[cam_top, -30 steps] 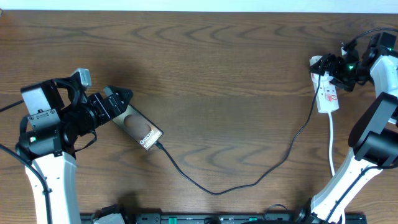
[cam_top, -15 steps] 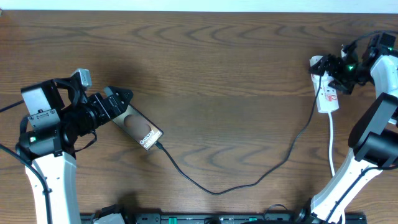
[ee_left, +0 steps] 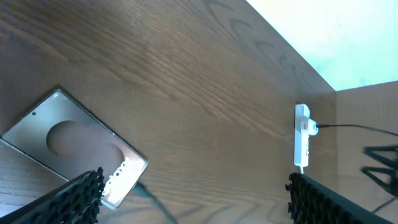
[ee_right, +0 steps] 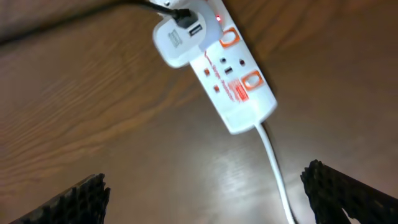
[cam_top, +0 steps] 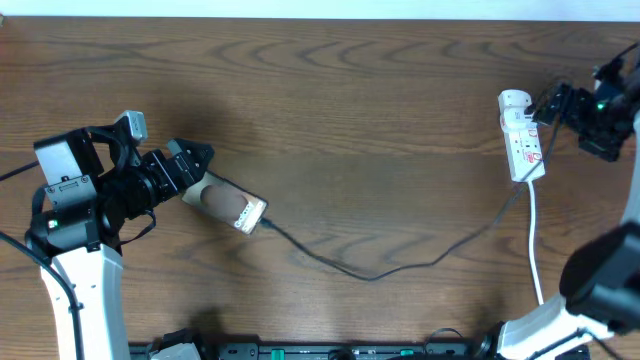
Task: Plug charger to phone and switch on socket
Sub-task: 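Lift the right gripper up and away from the power strip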
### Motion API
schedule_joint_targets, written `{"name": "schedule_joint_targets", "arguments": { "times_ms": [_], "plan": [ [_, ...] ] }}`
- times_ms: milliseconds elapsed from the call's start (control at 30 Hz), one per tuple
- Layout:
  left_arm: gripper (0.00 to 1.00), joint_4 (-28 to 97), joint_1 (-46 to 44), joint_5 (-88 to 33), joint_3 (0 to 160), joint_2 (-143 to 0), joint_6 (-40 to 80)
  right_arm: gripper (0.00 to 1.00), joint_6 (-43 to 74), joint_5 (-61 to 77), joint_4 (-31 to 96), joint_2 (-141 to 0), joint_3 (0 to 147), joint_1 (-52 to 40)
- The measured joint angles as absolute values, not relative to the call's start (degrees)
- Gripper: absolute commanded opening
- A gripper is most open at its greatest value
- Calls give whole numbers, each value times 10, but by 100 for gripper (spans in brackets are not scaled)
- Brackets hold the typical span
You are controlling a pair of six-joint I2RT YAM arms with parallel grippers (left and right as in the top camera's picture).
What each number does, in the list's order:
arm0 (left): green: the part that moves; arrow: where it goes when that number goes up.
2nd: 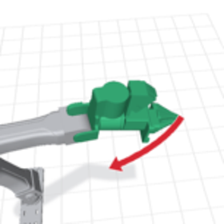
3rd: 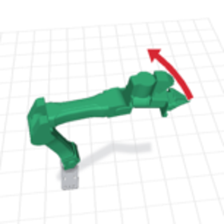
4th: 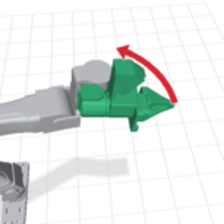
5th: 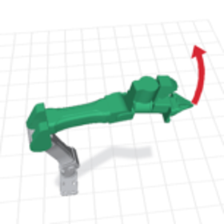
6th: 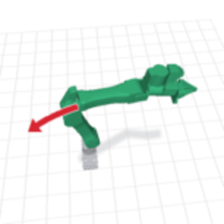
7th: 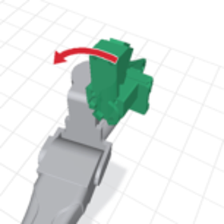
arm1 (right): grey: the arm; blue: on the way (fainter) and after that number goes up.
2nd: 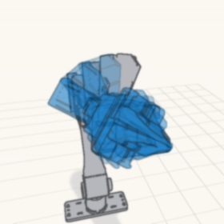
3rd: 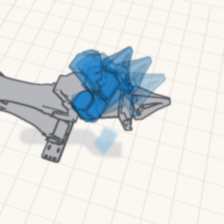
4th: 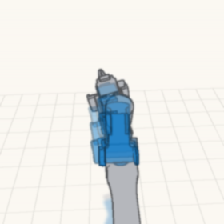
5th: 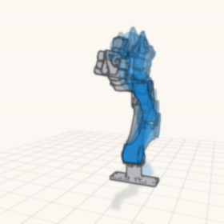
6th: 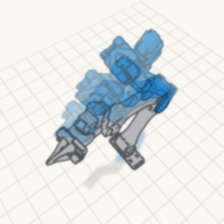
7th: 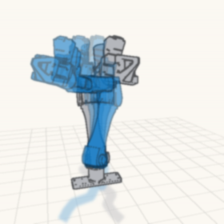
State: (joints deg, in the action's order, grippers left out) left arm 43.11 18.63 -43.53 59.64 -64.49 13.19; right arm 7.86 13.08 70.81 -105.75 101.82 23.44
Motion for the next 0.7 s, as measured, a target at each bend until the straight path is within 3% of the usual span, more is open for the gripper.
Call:
{"name": "schedule_joint_targets", "arguments": {
  "times_ms": [200, 700],
  "plan": [
    [93, 431, 186, -435, 596, -645, 132, 99, 86, 106, 711, -1002, 1018, 234],
    [93, 431, 186, -433, 596, -645, 132, 99, 86, 79, 719, -1013, 1018, 234]
  ]
}}
